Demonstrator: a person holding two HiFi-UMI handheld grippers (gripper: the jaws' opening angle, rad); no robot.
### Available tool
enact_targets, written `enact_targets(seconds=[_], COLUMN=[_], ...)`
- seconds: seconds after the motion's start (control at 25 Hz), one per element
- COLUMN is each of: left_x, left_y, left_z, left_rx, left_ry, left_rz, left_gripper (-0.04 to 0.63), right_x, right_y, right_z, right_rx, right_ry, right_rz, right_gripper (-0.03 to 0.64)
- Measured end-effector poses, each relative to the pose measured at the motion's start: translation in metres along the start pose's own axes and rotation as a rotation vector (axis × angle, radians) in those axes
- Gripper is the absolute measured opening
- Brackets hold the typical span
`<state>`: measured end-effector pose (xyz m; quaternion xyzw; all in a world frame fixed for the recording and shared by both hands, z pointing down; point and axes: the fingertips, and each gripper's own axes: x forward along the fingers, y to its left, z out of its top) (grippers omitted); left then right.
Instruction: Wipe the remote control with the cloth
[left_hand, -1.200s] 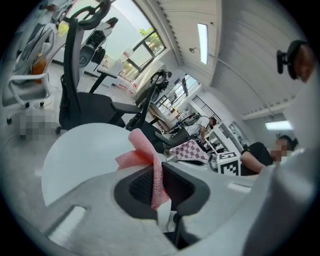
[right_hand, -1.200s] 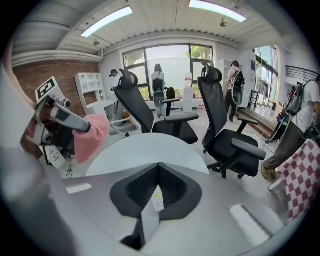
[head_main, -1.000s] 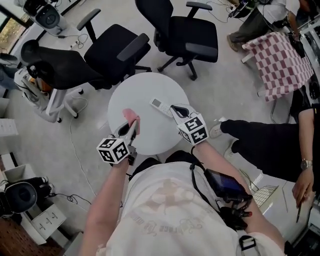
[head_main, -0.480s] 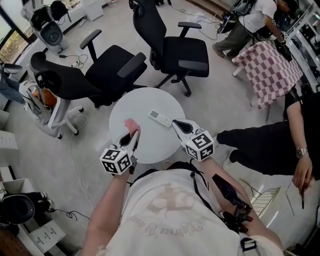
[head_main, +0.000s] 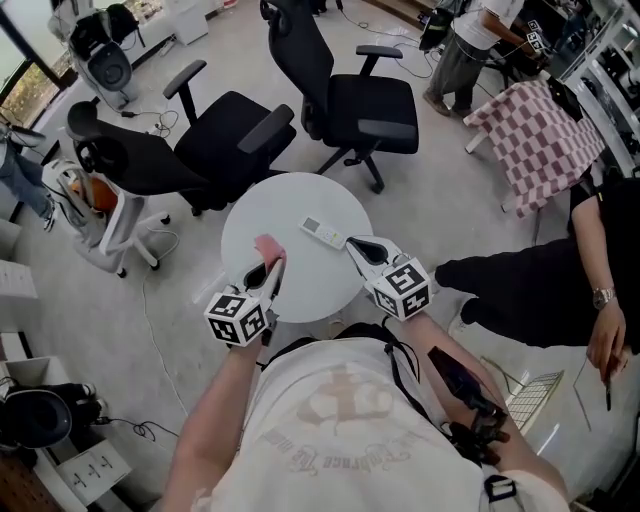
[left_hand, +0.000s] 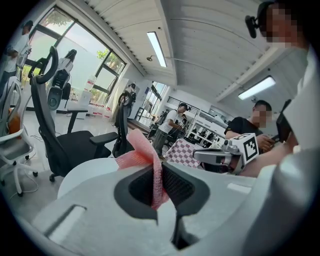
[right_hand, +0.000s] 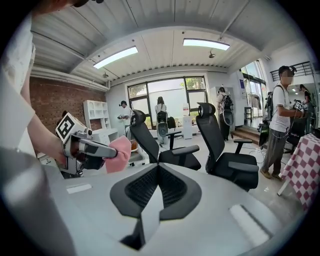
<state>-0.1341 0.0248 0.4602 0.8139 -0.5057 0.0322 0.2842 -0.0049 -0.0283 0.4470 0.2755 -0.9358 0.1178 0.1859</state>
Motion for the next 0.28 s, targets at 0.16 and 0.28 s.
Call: enact_targets(seconds=[0.16, 0.28], left_x=[-0.0019, -0.0022], left_y=[0.001, 0.0016], left_z=[-0.0001, 0.0], left_rx=[0.002, 0.004], left_ry=[0.001, 0.002], left_rz=[0.002, 0.003], left_gripper=[0.028, 0.028], right_x=[0.0009, 0.0021], right_y=[0.0021, 0.0028], right_z=[0.0001, 0.0015], right_rx=[-0.001, -0.004], right_ry=[0.001, -0.001], right_rz=[0.003, 0.007], right_gripper=[0.005, 0.005])
